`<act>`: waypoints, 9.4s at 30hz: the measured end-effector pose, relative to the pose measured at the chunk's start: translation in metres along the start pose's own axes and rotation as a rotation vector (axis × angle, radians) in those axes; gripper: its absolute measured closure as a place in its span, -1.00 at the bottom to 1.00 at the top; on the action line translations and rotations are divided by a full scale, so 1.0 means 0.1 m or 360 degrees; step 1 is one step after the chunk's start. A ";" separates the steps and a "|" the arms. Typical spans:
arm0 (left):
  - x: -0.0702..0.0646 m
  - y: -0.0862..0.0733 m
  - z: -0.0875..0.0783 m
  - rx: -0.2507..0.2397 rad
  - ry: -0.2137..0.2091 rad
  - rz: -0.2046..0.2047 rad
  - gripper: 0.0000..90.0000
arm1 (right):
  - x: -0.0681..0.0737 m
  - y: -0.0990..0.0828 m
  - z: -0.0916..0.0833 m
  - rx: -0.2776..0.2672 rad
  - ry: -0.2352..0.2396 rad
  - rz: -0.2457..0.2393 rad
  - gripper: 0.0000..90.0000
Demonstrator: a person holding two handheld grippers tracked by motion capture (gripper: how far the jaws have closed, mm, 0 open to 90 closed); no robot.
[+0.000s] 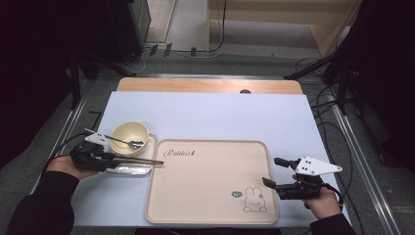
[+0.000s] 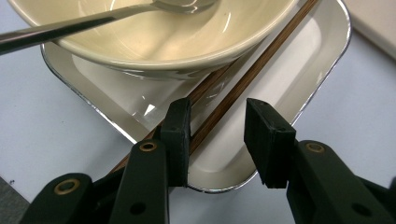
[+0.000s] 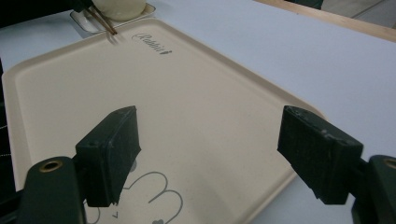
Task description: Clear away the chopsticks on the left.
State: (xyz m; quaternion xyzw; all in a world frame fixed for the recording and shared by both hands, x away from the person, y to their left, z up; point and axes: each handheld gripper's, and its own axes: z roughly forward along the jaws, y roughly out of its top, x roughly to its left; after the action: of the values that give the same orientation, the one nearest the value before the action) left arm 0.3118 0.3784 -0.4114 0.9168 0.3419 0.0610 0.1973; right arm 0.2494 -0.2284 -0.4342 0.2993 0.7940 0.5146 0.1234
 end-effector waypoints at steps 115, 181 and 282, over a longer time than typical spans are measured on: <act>-1.22 0.89 0.62 0.0046 -0.0359 -0.0665 0.89 | 0.01 0.02 -0.02 -0.0017 -0.0014 -0.0033 -0.54; -0.96 0.47 -0.04 -0.0149 -0.0256 -0.0377 -0.18 | 0.00 0.02 -0.01 -0.0006 -0.0016 -0.0027 -0.53; -0.14 -0.03 0.05 -0.0024 -0.0165 -0.0240 0.89 | 0.01 -0.02 -0.09 0.0000 -0.0041 -0.0018 -0.54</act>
State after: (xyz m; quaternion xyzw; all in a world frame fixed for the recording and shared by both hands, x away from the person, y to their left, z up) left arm 0.3003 0.3694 -0.4170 0.8889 0.3987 0.0009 0.2257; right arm 0.2433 -0.2353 -0.4322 0.3013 0.7940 0.5100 0.1366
